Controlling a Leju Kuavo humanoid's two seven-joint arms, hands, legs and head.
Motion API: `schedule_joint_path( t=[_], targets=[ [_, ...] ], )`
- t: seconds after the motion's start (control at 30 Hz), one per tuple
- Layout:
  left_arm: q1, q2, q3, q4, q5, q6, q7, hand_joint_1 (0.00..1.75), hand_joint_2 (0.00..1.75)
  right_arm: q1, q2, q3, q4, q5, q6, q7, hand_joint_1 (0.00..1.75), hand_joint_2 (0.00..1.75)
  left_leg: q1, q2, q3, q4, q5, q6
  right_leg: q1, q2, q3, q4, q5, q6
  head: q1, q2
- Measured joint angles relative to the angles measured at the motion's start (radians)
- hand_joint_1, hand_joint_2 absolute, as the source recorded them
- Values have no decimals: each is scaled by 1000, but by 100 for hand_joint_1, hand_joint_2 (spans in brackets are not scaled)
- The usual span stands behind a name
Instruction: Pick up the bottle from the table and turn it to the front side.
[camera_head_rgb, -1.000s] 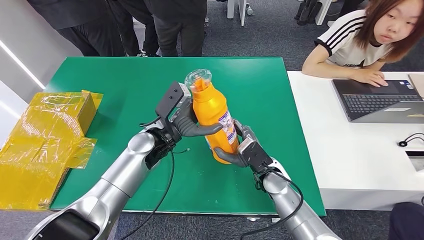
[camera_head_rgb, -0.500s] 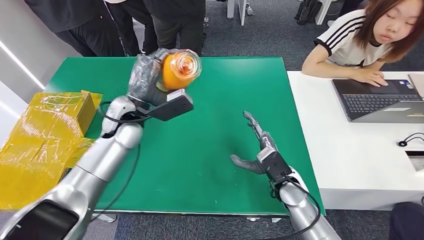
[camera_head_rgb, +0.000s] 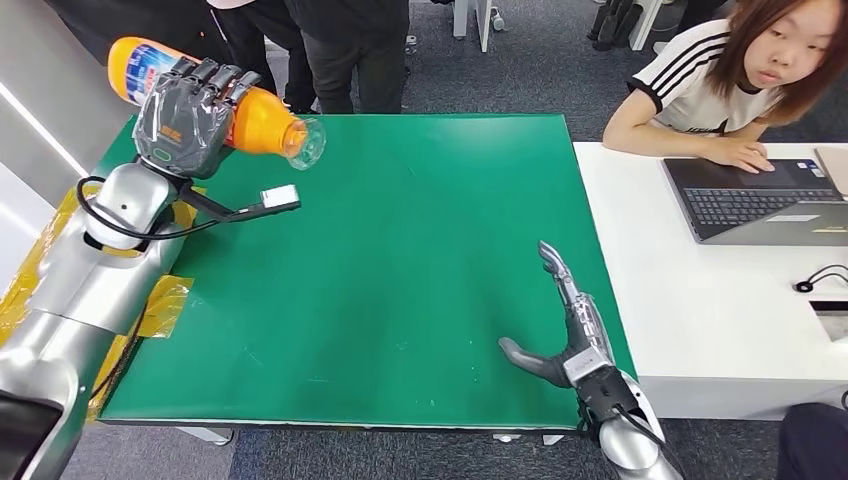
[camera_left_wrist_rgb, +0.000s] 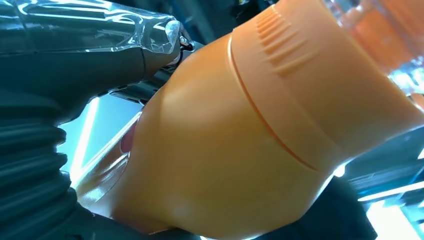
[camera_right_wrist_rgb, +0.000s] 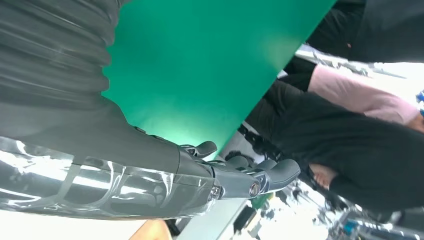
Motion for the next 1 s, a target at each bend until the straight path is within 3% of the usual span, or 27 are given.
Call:
schedule_joint_path(
  t=[0.2,0.33,0.53,0.77,1.0],
  targets=[
    [4,88,-3,6,-66,-16,27,175,175,58,-9,-29,-75,15,-23,-8,0,175,0,0,0,0,0,0,0,0,0,0,0,0,0,0],
    [12,149,-7,50,-108,-61,89,175,175,108,-17,-62,-135,50,-44,-8,0,175,0,3,0,-1,-1,-1,0,3,-1,0,0,-1,0,0],
    [135,222,11,137,-89,-58,129,175,175,163,-19,-121,-200,71,-31,-11,0,175,0,4,1,-1,-1,-2,0,4,-1,0,-1,-1,0,0],
    [356,248,109,169,-69,-59,93,175,175,195,-20,-157,-230,78,-11,-15,0,175,0,6,1,-2,-2,-2,0,6,-2,-1,-2,-1,0,0],
    [461,196,138,216,-83,-51,54,175,175,166,-27,-161,-234,64,14,-15,0,175,0,4,0,-1,-2,-2,0,4,-1,-1,-2,0,0,0]
  ],
)
